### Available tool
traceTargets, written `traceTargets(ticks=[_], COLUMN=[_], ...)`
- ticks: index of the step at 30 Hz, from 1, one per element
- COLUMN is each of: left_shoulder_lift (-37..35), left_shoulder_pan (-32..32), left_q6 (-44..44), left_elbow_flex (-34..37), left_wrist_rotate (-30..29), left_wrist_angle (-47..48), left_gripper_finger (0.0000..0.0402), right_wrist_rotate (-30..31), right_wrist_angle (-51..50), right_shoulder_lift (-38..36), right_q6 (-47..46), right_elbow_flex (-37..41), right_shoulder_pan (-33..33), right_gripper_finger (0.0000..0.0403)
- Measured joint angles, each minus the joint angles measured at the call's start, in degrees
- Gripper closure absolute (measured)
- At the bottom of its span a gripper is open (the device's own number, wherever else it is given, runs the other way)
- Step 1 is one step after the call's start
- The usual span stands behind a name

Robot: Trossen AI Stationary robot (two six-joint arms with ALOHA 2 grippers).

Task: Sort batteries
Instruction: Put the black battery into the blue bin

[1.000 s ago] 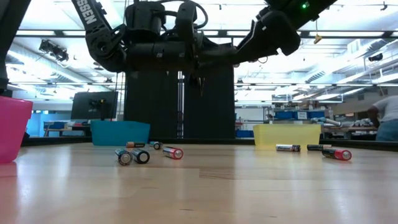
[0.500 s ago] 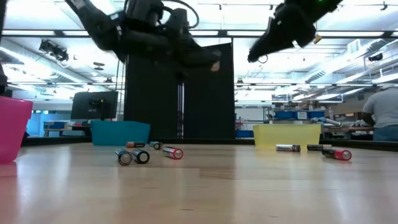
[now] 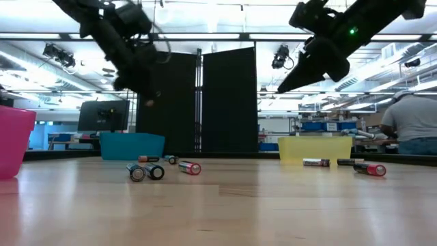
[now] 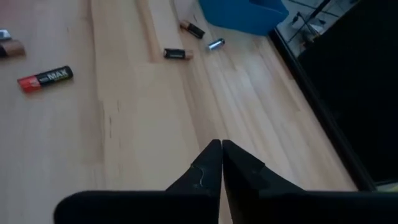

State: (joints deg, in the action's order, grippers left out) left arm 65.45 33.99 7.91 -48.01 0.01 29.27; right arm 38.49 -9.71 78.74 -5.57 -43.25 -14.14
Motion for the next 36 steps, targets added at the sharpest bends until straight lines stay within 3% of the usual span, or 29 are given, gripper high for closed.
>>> traceTargets(ticks=[6, 15, 24, 36], left_shoulder_lift=[7.43, 21.26, 30.84, 36.88], left_shoulder_pan=[10.23, 17.23, 19.98, 20.01], left_q6=[-6.77, -11.77, -13.30, -12.17], left_elbow_flex=[-8.48, -15.19, -16.19, -16.17], left_wrist_rotate=[1.67, 2.17, 1.40, -0.15], left_wrist_angle=[10.66, 13.68, 14.35, 14.50], left_gripper_finger=[0.0355, 0.0355, 0.0355, 0.0350], right_wrist_rotate=[-1.52, -3.96, -5.60, -5.61], right_wrist_angle=[1.49, 1.44, 0.91, 0.85], right_shoulder_lift=[0.00, 0.00, 0.00, 0.00], right_q6=[0.12, 0.30, -2.25, -2.01], right_elbow_flex=[0.58, 0.60, 0.62, 0.62], right_shoulder_pan=[0.73, 0.73, 0.73, 1.09], right_gripper_finger=[0.0391, 0.0386, 0.0389, 0.0387])
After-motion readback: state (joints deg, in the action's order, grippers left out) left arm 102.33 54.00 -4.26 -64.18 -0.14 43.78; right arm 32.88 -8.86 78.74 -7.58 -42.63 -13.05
